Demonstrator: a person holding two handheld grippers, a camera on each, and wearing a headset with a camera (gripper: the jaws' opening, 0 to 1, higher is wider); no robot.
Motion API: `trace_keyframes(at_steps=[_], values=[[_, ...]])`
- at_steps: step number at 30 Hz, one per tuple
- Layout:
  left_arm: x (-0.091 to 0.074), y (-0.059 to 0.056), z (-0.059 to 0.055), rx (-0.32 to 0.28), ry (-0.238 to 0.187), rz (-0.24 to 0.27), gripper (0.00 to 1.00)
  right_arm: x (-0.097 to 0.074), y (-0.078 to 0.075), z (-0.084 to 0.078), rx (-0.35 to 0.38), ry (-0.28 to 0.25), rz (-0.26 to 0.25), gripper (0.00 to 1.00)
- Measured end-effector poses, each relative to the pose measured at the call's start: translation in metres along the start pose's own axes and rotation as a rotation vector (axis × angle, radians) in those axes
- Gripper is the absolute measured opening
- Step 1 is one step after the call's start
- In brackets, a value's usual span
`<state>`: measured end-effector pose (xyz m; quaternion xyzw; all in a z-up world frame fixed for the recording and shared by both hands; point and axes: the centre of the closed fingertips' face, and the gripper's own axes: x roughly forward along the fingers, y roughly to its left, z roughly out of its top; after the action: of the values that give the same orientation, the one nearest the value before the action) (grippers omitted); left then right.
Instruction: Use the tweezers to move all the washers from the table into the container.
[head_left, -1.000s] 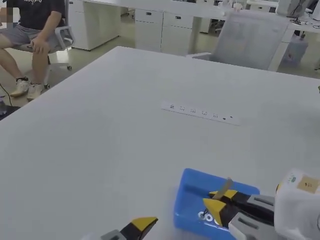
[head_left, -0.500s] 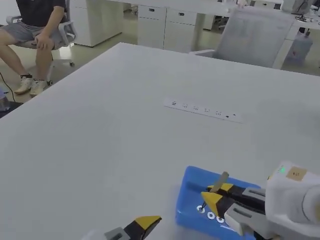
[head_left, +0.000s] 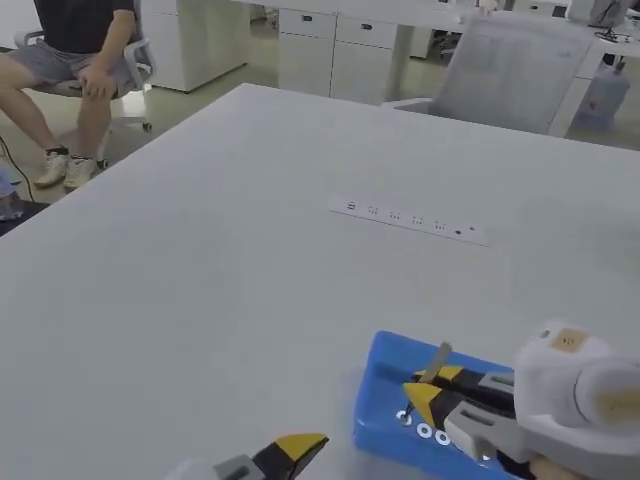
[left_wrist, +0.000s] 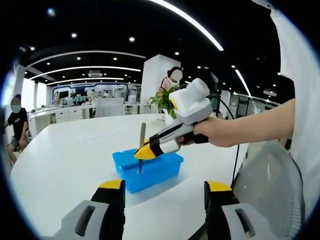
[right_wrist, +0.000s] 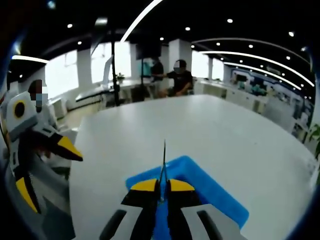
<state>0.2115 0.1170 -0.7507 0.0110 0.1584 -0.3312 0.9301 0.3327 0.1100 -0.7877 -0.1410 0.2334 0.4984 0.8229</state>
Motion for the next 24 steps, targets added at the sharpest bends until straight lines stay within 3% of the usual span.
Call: trace_keyframes(at_steps=[12, 14, 24], values=[[0.0, -0.003, -0.001, -0.004, 0.006, -0.017, 0.62, 0.01, -0.004, -0.016, 0.005, 0.041, 0.002, 0.04], [0.0, -0.006, 0.002, -0.01, -0.01, -0.035, 0.63, 0.01, -0.004, -0.016, 0.007, 0.045, -0.001, 0.04], [0.001, -0.007, 0.001, -0.007, 0.0, -0.037, 0.62, 0.016, -0.007, -0.02, 0.0, 0.057, -0.005, 0.04]])
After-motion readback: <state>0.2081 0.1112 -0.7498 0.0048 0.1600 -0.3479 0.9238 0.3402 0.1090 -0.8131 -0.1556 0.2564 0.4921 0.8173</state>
